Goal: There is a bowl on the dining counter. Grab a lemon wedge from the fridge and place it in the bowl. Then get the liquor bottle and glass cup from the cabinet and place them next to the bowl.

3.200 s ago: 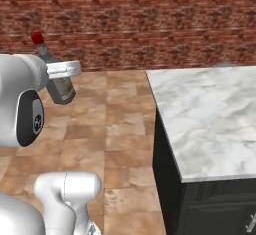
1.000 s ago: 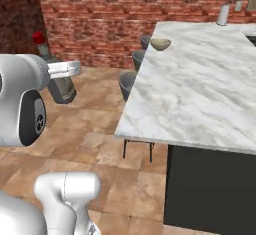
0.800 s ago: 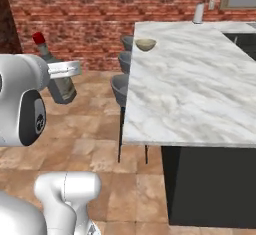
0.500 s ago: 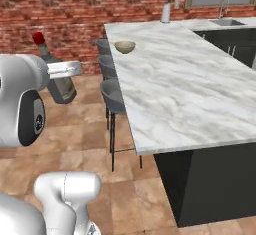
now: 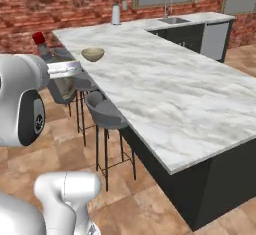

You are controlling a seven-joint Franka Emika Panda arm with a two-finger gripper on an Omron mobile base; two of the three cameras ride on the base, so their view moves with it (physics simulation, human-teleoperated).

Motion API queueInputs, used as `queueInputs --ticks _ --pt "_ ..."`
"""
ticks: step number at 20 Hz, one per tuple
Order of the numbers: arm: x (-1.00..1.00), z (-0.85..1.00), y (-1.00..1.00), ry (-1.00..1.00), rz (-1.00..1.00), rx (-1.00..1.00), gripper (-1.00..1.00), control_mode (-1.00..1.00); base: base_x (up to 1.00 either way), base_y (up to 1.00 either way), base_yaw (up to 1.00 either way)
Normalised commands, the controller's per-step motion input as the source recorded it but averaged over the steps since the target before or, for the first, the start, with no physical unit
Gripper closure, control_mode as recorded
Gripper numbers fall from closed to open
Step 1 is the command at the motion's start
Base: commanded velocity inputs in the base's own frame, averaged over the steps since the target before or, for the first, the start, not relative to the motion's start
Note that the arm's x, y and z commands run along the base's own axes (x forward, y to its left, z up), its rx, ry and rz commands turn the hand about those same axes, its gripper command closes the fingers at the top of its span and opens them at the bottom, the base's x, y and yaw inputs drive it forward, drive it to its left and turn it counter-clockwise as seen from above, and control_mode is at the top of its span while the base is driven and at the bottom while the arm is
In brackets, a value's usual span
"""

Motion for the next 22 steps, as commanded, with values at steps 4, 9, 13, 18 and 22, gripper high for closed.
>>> queueInputs --ticks 4,9,13,18,22 --pt "0.00 0.00 0.00 0.00 0.00 0.00 1.00 1.00 0.44 1.00 -0.53" --pt "0.00 0.00 0.00 0.00 0.00 0.00 1.00 1.00 0.29 1.00 -0.53" --pt "0.00 0.00 0.00 0.00 0.00 0.00 1.00 1.00 0.04 1.00 -0.49" --pt "0.00 0.00 0.00 0.00 0.00 0.00 1.00 1.00 0.00 1.00 -0.47" --pt "0.00 0.00 0.00 0.00 0.00 0.00 1.00 1.00 0.00 1.00 -0.44"
